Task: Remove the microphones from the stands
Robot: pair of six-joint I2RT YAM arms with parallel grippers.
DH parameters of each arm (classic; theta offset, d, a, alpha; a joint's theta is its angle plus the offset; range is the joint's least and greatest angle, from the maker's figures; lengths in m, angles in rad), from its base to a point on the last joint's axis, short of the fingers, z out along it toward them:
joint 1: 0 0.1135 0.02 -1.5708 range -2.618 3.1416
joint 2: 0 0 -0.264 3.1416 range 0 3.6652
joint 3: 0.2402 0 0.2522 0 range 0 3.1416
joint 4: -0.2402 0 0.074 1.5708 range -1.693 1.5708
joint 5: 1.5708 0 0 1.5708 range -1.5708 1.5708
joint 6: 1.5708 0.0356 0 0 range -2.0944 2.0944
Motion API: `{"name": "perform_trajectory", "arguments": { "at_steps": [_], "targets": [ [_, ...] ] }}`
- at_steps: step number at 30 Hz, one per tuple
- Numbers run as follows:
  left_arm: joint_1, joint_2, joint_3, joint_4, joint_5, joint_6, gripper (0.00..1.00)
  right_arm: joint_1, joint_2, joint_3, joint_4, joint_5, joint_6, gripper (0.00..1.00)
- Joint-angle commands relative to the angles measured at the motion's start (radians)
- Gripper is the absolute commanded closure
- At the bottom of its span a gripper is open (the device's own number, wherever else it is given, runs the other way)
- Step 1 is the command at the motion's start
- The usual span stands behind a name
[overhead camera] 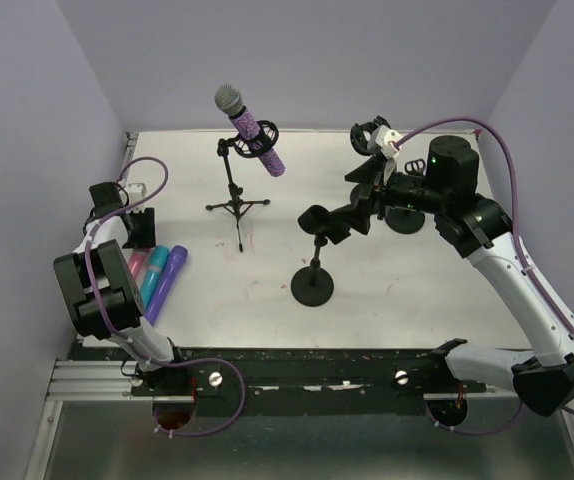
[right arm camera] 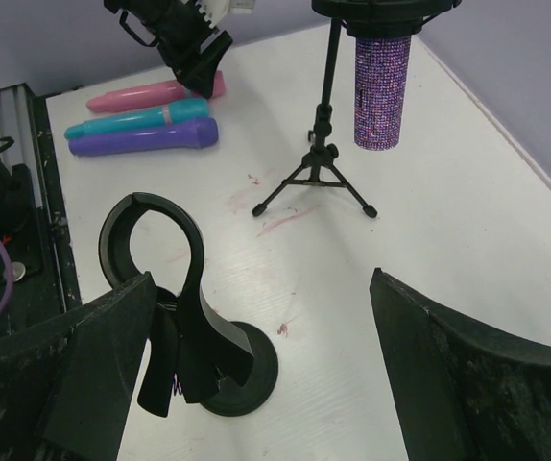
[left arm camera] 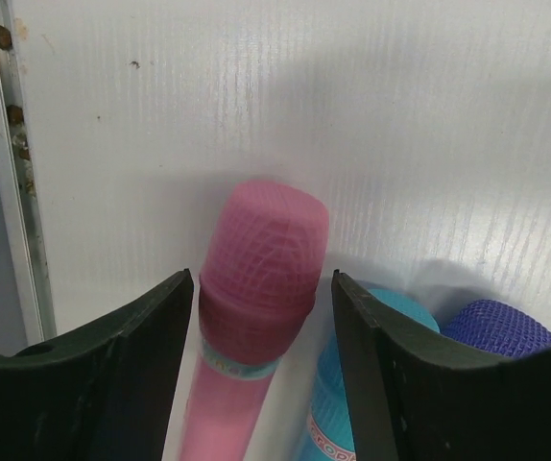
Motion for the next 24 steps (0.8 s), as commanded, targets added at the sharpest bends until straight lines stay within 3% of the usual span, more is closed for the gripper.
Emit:
{"name": "perform_trajectory", "arguments": {
  "at_steps": [1, 10, 19, 22, 24],
  "targets": [
    [0.011, 0.01, 0.024, -0.031, 0.041, 0.0, 0.32, -0.003, 0.003, 0.008, -0.014, -0.025, -0.008, 0.0],
    [0.011, -0.034, 0.038, -0.086, 0.057, -0.028, 0.32, -0.003, -0.002, 0.032, -0.032, -0.032, -0.034, 0.0],
    [0.01, -0.387, -0.002, -0.166, 0.093, -0.01, 0.28, -0.003, 0.026, 0.1, -0.129, -0.121, -0.111, 0.0],
    [0.011, -0.555, -0.001, -0.188, 0.212, 0.027, 0.27, -0.003, 0.031, 0.104, -0.137, -0.138, -0.125, 0.0],
    [0.011, -0.657, 0.001, -0.209, 0.405, 0.073, 0.27, -0.001, 0.034, 0.12, -0.17, -0.159, -0.154, 0.0]
  ]
}}
